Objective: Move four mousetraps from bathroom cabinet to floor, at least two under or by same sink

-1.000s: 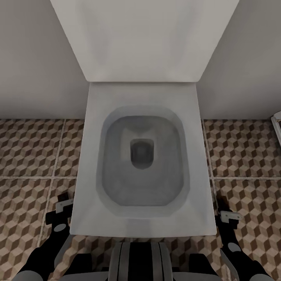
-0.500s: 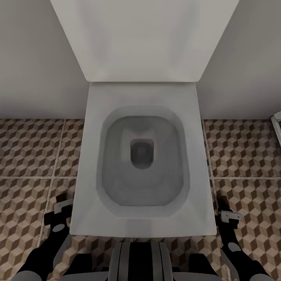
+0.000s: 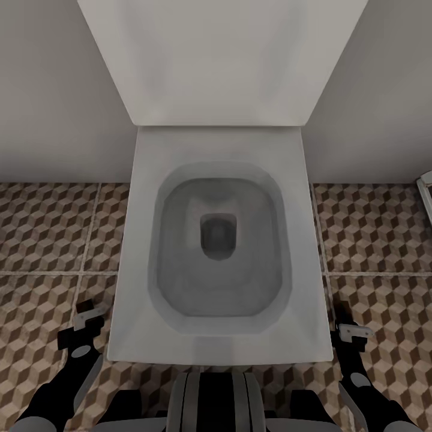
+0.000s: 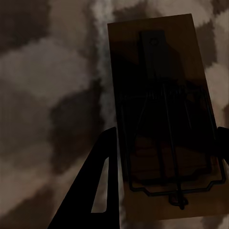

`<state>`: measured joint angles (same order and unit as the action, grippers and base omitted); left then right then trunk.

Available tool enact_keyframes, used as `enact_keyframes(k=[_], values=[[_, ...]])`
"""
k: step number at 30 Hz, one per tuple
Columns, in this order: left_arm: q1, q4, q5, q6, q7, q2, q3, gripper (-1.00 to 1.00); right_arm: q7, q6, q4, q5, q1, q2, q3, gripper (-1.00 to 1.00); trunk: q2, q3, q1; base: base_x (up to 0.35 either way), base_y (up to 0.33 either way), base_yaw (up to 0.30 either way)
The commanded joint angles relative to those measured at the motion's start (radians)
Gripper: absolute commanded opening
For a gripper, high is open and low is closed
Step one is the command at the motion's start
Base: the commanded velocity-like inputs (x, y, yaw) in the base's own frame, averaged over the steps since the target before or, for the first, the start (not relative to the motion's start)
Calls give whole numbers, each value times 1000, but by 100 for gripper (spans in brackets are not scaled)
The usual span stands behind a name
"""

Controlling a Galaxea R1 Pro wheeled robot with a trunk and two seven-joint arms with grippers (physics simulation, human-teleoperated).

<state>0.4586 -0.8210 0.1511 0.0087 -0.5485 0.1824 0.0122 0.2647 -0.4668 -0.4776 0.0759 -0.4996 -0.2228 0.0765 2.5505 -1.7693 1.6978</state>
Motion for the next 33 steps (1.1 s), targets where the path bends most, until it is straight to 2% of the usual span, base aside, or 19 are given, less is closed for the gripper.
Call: enact_keyframes(k=[1, 33], values=[[0, -1, 6, 2, -5, 0, 2, -100, 2, -4, 1, 10, 0, -1, 8, -100, 0, 0, 0, 0, 0, 0], [0, -6, 12, 1, -5, -8, 2, -100, 2, -4, 1, 10, 0, -1, 8, -100, 0, 0, 0, 0, 0, 0]])
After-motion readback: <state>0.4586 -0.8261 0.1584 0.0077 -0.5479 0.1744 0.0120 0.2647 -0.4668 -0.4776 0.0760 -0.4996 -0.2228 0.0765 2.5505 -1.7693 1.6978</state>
